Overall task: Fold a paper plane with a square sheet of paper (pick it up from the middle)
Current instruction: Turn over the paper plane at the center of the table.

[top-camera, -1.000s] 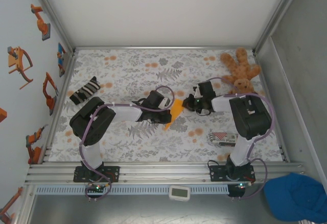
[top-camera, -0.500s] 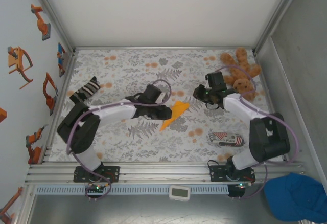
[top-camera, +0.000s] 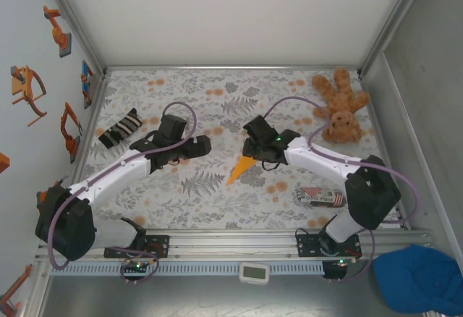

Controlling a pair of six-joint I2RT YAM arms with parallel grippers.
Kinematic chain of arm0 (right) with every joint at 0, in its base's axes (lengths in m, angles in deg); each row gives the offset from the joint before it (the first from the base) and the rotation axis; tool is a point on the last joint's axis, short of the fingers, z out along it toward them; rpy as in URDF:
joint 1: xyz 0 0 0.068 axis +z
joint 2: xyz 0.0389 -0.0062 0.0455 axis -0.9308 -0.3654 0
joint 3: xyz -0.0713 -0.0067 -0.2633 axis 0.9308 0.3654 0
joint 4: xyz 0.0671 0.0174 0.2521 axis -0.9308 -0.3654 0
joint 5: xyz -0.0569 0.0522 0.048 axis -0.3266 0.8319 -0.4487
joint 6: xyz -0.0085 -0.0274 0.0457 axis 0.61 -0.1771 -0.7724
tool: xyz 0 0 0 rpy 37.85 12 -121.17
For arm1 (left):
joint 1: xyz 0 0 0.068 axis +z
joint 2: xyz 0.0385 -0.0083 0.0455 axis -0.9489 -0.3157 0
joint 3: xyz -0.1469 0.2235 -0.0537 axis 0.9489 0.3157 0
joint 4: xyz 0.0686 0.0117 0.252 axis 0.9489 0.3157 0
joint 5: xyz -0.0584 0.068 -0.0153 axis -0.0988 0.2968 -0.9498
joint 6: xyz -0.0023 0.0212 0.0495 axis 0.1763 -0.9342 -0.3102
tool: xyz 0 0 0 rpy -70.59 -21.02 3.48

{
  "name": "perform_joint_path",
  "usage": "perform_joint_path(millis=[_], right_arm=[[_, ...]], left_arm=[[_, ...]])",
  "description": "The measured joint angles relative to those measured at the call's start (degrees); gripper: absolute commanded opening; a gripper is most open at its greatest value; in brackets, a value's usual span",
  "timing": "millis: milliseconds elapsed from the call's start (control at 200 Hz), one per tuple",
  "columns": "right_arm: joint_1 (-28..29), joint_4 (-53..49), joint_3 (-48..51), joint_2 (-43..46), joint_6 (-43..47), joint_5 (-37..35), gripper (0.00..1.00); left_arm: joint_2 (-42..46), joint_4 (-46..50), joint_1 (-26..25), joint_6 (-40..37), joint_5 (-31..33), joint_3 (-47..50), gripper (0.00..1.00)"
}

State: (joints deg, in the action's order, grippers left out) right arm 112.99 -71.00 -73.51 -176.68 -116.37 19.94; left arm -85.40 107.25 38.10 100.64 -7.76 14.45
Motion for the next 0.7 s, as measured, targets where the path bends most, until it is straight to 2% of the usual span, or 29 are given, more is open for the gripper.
perform_joint_path(millis=[285, 581, 696], right_arm=[[3.04, -4.63, -9.64, -12.94, -6.54, -5.53, 0.59], [3.02, -8.44, -12.31, -16.65, -9.35, -7.19, 0.58], [3.02, -8.57, -12.55, -17.31, -9.86, -7.13, 0.54]], left_arm=[[0.79, 2.01, 1.66, -0.48, 1.99, 1.29, 0.98], [0.76, 2.32, 2.25, -1.29, 2.14, 1.29, 0.98], [0.68, 2.38, 2.4, -1.36, 2.1, 1.29, 0.98]])
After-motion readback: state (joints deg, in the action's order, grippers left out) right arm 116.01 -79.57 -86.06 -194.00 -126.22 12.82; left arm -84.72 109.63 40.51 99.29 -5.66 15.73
